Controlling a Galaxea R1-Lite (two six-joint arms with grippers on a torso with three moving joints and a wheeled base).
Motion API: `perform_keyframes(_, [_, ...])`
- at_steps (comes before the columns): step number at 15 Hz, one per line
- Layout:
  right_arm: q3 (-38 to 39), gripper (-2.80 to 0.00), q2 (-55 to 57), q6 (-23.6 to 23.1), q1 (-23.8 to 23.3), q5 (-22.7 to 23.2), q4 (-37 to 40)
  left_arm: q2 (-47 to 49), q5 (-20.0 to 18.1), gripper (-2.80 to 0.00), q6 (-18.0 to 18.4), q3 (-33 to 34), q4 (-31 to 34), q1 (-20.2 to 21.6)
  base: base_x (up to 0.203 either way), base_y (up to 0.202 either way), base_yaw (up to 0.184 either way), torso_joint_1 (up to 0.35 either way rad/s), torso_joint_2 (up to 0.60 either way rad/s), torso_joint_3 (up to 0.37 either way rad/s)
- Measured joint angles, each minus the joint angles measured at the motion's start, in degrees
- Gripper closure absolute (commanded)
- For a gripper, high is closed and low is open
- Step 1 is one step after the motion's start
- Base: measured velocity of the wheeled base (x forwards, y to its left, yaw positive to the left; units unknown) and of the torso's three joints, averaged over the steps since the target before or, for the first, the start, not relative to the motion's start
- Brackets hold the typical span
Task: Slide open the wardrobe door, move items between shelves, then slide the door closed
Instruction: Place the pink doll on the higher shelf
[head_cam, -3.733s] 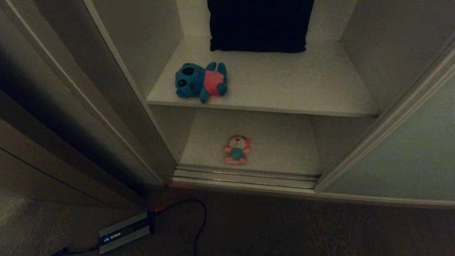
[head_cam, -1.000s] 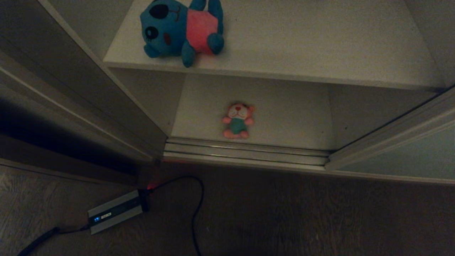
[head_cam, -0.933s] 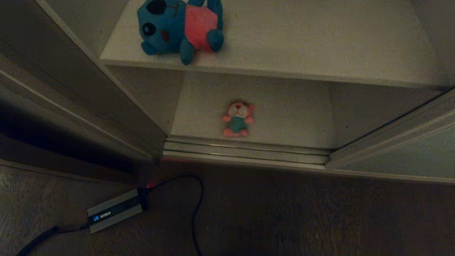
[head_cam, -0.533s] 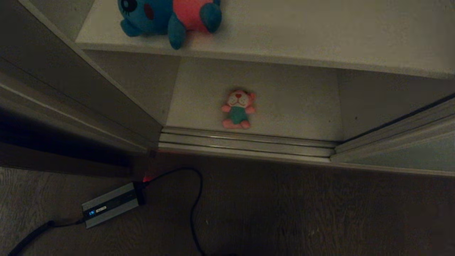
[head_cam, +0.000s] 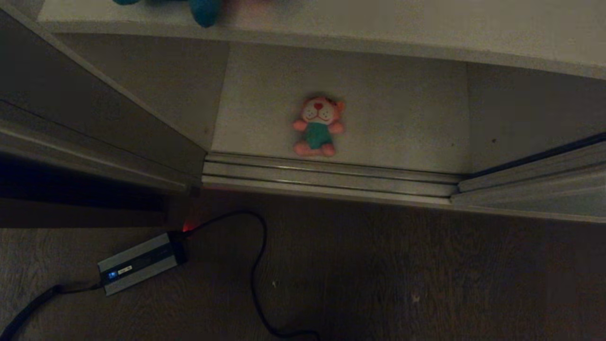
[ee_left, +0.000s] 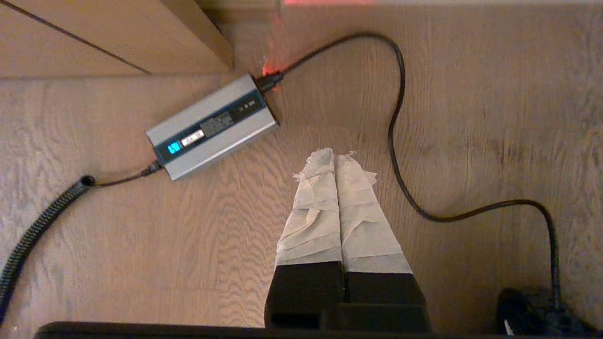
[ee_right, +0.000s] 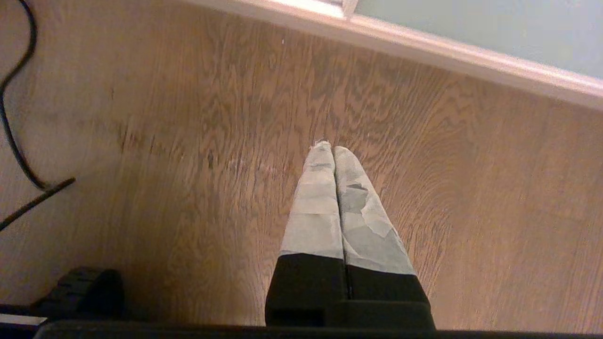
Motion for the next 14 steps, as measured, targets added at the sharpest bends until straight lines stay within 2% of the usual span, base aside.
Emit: perform_keyframes(14, [0.01,0.0,0.02,0.0,0.0,0.02,0.0,0.06,0.0,0.0,0.02,0.0,-0.1,0.0,0.0,0.0,0.0,0.003,0.0,-0.2])
